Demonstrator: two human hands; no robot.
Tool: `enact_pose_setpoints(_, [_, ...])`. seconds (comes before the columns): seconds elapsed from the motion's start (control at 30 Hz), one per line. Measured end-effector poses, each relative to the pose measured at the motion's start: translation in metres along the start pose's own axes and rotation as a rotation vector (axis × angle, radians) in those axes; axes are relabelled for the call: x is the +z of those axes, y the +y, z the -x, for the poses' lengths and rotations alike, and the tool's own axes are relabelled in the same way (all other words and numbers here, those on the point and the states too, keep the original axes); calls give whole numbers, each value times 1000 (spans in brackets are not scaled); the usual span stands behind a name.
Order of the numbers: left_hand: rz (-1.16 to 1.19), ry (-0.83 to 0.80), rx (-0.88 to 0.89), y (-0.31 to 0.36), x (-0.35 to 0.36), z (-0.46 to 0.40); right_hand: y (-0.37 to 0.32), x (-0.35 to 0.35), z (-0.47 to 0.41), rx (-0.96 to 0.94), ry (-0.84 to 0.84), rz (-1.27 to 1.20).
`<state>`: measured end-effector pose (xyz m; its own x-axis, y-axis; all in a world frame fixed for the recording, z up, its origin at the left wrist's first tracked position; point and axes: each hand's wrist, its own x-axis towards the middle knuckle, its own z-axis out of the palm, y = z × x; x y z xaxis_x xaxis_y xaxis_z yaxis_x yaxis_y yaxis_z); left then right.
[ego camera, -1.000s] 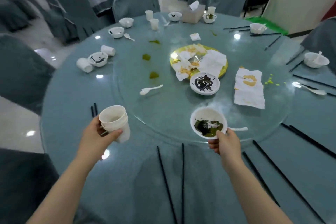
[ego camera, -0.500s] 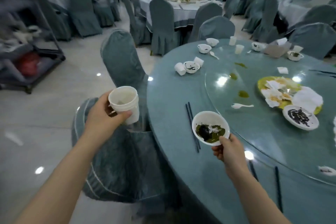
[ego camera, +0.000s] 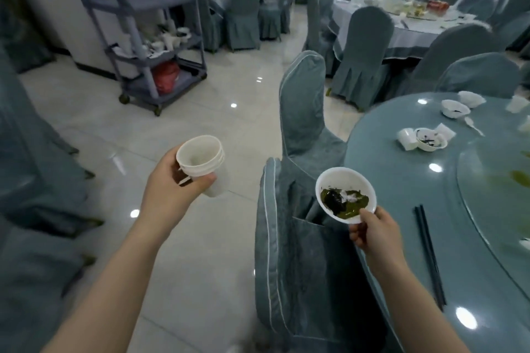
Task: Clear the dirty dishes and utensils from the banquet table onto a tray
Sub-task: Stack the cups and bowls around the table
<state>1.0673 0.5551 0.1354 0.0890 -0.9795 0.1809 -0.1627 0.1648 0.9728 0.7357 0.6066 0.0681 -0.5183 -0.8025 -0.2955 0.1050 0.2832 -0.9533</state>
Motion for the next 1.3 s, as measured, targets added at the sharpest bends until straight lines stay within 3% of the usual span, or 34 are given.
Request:
enact_pose_setpoints(0.4, [-84, 14, -60, -47, -55, -125, -3, 139, -99, 63, -68, -83])
enact_pose_setpoints(0.7, [-46, -18, -60, -75, -84, -239, -33, 213, -153, 60, 10, 40])
enact_pose_setpoints(1.03, [48, -340, 11, -99, -62, -378, -71, 249, -165, 20, 302, -16])
enact_pose_setpoints(1.3, [74, -579, 24, -99, 35, -462, -76, 216, -190, 99, 553, -51])
